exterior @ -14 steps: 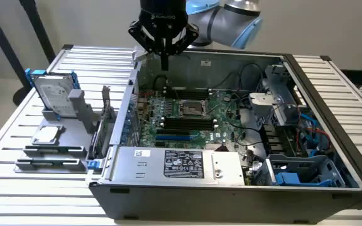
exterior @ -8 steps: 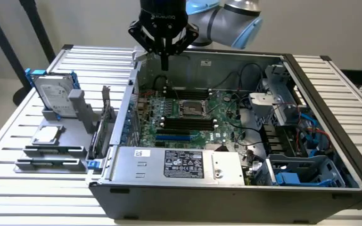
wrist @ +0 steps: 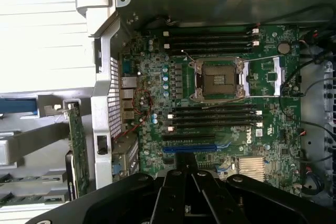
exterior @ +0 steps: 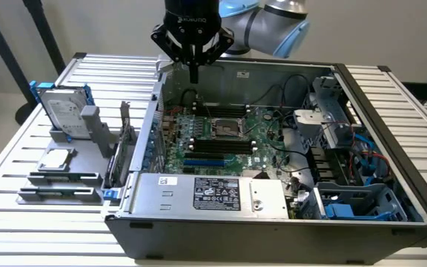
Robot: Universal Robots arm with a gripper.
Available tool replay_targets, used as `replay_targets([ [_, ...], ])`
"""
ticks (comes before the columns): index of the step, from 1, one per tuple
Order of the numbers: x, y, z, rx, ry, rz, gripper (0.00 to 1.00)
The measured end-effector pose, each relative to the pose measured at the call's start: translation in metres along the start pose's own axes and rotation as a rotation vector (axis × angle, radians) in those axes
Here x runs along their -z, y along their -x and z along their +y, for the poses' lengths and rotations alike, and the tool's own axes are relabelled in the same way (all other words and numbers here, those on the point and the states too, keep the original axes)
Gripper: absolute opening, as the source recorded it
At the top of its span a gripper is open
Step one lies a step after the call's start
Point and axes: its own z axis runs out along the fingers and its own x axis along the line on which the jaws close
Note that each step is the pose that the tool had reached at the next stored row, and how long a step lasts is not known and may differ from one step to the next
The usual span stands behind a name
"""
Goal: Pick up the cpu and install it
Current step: 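Reach for the cpu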
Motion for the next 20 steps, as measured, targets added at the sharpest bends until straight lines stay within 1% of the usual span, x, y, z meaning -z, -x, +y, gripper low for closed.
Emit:
replay_targets([
  [17, 0.0016, -0.077, -0.0054, 0.0, 0.0004, -0.0004, 0.11],
  [20, 0.0019, -0.091, -0.0064, 0.0, 0.0002, 0.0016, 0.11],
])
